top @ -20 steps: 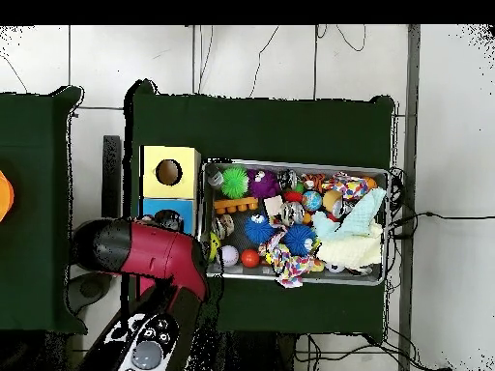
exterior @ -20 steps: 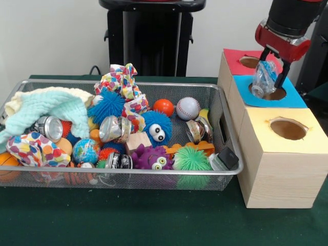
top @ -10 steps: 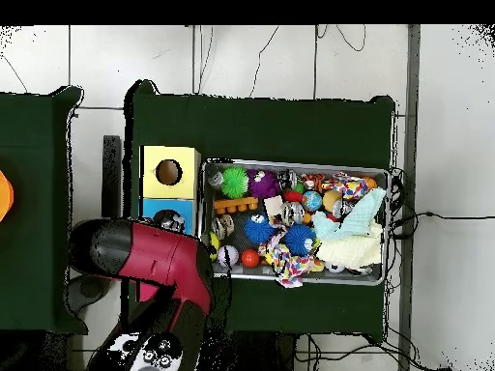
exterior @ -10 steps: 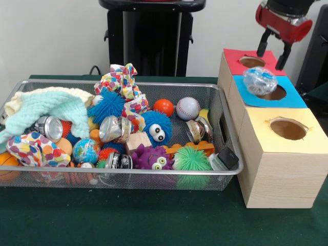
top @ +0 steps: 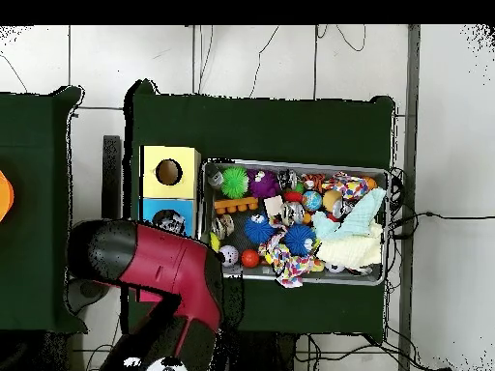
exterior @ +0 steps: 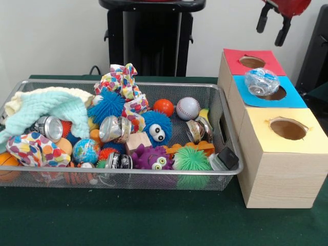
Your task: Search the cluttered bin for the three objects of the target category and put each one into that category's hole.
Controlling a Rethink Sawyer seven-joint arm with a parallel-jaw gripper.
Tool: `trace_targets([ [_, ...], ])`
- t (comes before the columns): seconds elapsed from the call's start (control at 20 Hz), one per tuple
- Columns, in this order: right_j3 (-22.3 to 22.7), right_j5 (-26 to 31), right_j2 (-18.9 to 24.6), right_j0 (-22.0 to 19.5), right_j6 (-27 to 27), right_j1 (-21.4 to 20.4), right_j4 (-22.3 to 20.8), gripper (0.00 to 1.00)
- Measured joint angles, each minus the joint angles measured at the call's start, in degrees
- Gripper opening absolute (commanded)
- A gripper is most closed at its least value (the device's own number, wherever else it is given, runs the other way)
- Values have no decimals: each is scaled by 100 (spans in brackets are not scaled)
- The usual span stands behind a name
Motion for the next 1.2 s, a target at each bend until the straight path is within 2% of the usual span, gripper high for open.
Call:
trace_targets([
  [0.55, -63, 7, -22, -186, 0, 60, -15, 100],
  [1.2, -174, 5, -21, -364, 0, 591, -13, 100],
])
